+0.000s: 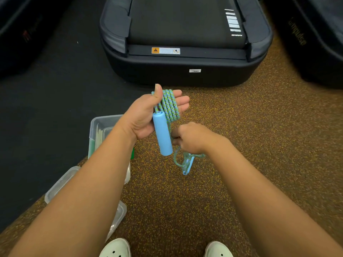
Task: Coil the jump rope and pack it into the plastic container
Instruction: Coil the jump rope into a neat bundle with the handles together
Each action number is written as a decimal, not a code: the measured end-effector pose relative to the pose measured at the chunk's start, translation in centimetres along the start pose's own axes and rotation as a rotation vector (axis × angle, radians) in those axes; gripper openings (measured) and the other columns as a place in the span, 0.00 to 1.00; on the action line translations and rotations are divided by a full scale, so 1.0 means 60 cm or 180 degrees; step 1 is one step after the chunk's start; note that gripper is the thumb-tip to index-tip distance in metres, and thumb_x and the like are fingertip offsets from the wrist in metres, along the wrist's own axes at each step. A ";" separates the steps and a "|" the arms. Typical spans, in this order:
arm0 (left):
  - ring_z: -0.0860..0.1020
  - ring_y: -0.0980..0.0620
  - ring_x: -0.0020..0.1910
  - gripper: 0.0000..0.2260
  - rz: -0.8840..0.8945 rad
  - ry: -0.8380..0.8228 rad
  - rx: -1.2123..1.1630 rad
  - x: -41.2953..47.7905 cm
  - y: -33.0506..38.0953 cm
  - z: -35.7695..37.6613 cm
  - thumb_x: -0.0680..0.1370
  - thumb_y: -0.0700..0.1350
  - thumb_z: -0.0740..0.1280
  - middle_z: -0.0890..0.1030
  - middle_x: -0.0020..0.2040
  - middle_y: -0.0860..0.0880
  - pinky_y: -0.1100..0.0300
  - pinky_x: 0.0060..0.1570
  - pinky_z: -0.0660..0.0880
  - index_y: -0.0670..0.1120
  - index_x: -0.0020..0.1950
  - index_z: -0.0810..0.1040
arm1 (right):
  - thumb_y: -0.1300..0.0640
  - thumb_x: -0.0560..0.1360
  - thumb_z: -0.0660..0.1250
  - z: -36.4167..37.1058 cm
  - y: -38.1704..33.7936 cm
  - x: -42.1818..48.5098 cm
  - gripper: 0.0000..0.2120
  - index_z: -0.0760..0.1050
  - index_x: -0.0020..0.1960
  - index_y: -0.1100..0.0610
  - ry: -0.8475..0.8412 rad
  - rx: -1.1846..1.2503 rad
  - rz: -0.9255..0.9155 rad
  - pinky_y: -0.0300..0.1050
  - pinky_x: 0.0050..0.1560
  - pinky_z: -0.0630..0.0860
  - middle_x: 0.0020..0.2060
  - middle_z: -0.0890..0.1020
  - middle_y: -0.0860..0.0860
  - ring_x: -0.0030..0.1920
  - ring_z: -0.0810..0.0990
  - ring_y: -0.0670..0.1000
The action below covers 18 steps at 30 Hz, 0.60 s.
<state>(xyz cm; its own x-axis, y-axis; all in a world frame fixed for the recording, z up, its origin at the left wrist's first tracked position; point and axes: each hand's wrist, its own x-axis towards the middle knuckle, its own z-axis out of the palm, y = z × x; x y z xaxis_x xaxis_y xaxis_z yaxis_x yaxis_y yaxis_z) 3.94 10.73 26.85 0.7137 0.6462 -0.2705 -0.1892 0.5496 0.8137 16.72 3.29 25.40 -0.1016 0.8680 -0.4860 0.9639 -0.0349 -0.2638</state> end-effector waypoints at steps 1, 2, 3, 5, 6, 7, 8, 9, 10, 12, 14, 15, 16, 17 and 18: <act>0.80 0.44 0.57 0.25 0.0010 0.0013 0.0047 0.000 -0.001 -0.001 0.82 0.53 0.47 0.79 0.59 0.38 0.56 0.53 0.78 0.35 0.66 0.69 | 0.51 0.77 0.62 -0.004 0.005 0.000 0.06 0.76 0.47 0.52 -0.0065 0.0004 -0.0024 0.55 0.55 0.75 0.46 0.79 0.54 0.52 0.77 0.60; 0.80 0.44 0.57 0.24 0.0013 0.0034 0.0097 0.001 -0.001 -0.003 0.82 0.53 0.48 0.79 0.59 0.38 0.56 0.53 0.78 0.35 0.66 0.69 | 0.51 0.76 0.63 -0.013 0.007 -0.005 0.07 0.74 0.41 0.52 -0.0144 0.0018 -0.0033 0.52 0.54 0.75 0.40 0.77 0.51 0.49 0.76 0.58; 0.80 0.44 0.57 0.24 0.0008 0.0058 0.0154 0.003 -0.001 -0.006 0.82 0.53 0.48 0.79 0.59 0.39 0.55 0.54 0.78 0.35 0.65 0.69 | 0.52 0.76 0.63 -0.023 0.010 -0.010 0.10 0.73 0.38 0.53 -0.0218 0.0038 -0.0047 0.49 0.51 0.75 0.35 0.74 0.49 0.45 0.75 0.56; 0.80 0.44 0.57 0.24 -0.0016 0.0126 0.0286 0.005 -0.003 -0.011 0.82 0.52 0.48 0.79 0.59 0.39 0.55 0.56 0.77 0.35 0.66 0.69 | 0.53 0.76 0.65 -0.045 0.013 -0.022 0.11 0.75 0.38 0.57 -0.0274 0.0078 -0.0084 0.46 0.42 0.72 0.31 0.74 0.51 0.40 0.73 0.54; 0.80 0.44 0.57 0.24 -0.0029 0.0155 0.0326 0.006 -0.005 -0.014 0.82 0.52 0.49 0.79 0.59 0.38 0.54 0.58 0.76 0.34 0.66 0.69 | 0.53 0.75 0.66 -0.056 0.013 -0.028 0.10 0.77 0.39 0.59 -0.0280 0.0091 -0.0097 0.45 0.39 0.71 0.31 0.76 0.52 0.37 0.73 0.53; 0.80 0.44 0.57 0.23 -0.0050 0.0162 0.0355 0.008 -0.009 -0.015 0.82 0.51 0.50 0.79 0.59 0.38 0.54 0.59 0.76 0.34 0.66 0.68 | 0.54 0.75 0.67 -0.065 0.013 -0.033 0.10 0.78 0.39 0.59 -0.0261 0.0127 -0.0117 0.44 0.38 0.70 0.30 0.76 0.52 0.35 0.73 0.51; 0.80 0.45 0.56 0.23 -0.0088 0.0152 0.0389 0.008 -0.011 -0.014 0.82 0.50 0.50 0.79 0.59 0.38 0.54 0.58 0.76 0.34 0.66 0.68 | 0.54 0.74 0.68 -0.073 0.013 -0.037 0.10 0.78 0.37 0.58 -0.0220 0.0164 -0.0146 0.43 0.36 0.69 0.27 0.75 0.49 0.32 0.71 0.48; 0.81 0.46 0.55 0.22 -0.0133 0.0137 0.0449 0.009 -0.014 -0.013 0.82 0.50 0.51 0.80 0.58 0.39 0.55 0.57 0.77 0.34 0.66 0.69 | 0.54 0.74 0.68 -0.080 0.012 -0.040 0.11 0.76 0.34 0.57 -0.0165 0.0165 -0.0170 0.42 0.35 0.68 0.26 0.72 0.48 0.30 0.70 0.46; 0.82 0.48 0.52 0.21 -0.0181 0.0117 0.0545 0.008 -0.016 -0.009 0.82 0.49 0.51 0.81 0.55 0.40 0.57 0.54 0.78 0.35 0.65 0.70 | 0.54 0.74 0.68 -0.083 0.012 -0.041 0.12 0.76 0.34 0.57 -0.0102 0.0127 -0.0183 0.42 0.35 0.67 0.26 0.71 0.47 0.30 0.69 0.46; 0.83 0.50 0.48 0.19 -0.0260 0.0057 0.0844 0.008 -0.020 -0.005 0.83 0.48 0.52 0.82 0.51 0.42 0.59 0.49 0.79 0.36 0.63 0.73 | 0.52 0.75 0.67 -0.089 0.012 -0.042 0.09 0.77 0.39 0.55 0.0018 0.0052 -0.0208 0.42 0.42 0.69 0.28 0.71 0.45 0.35 0.71 0.50; 0.82 0.51 0.44 0.17 -0.0341 -0.0005 0.1196 0.009 -0.022 -0.006 0.82 0.48 0.55 0.83 0.47 0.42 0.59 0.47 0.78 0.37 0.58 0.76 | 0.52 0.76 0.66 -0.093 0.013 -0.043 0.05 0.78 0.44 0.51 0.0132 0.0082 -0.0148 0.48 0.54 0.69 0.32 0.73 0.43 0.44 0.72 0.51; 0.81 0.50 0.43 0.18 -0.0385 -0.0032 0.1384 0.009 -0.022 -0.007 0.82 0.49 0.56 0.82 0.46 0.41 0.58 0.47 0.77 0.36 0.55 0.77 | 0.51 0.76 0.65 -0.096 0.014 -0.044 0.05 0.79 0.48 0.49 0.0187 0.0079 -0.0078 0.52 0.59 0.67 0.35 0.75 0.43 0.48 0.72 0.51; 0.80 0.47 0.44 0.20 -0.0425 -0.0072 0.1545 0.009 -0.021 -0.007 0.81 0.51 0.59 0.82 0.46 0.38 0.56 0.48 0.77 0.34 0.54 0.78 | 0.51 0.76 0.64 -0.098 0.016 -0.045 0.06 0.79 0.51 0.48 0.0252 0.0053 -0.0010 0.55 0.63 0.64 0.39 0.76 0.44 0.51 0.72 0.51; 0.79 0.44 0.45 0.23 -0.0467 -0.0116 0.1679 0.009 -0.021 -0.007 0.79 0.53 0.60 0.81 0.48 0.34 0.51 0.51 0.75 0.32 0.54 0.77 | 0.51 0.76 0.64 -0.100 0.017 -0.045 0.07 0.79 0.52 0.47 0.0330 0.0045 0.0032 0.57 0.65 0.61 0.42 0.77 0.45 0.54 0.72 0.51; 0.78 0.42 0.47 0.25 -0.0525 -0.0165 0.1755 0.008 -0.021 -0.005 0.78 0.54 0.61 0.80 0.51 0.32 0.49 0.53 0.74 0.31 0.55 0.76 | 0.52 0.76 0.64 -0.101 0.020 -0.043 0.07 0.79 0.51 0.46 0.0426 0.0055 0.0031 0.58 0.66 0.59 0.44 0.78 0.46 0.56 0.72 0.51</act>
<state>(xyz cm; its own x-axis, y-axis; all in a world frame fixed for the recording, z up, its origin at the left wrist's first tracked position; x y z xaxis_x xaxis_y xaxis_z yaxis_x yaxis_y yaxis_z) 4.30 10.52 25.56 0.7386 0.5409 -0.4023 0.2971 0.2746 0.9145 19.60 3.97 31.39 -0.0574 0.9258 -0.3735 0.9603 -0.0512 -0.2744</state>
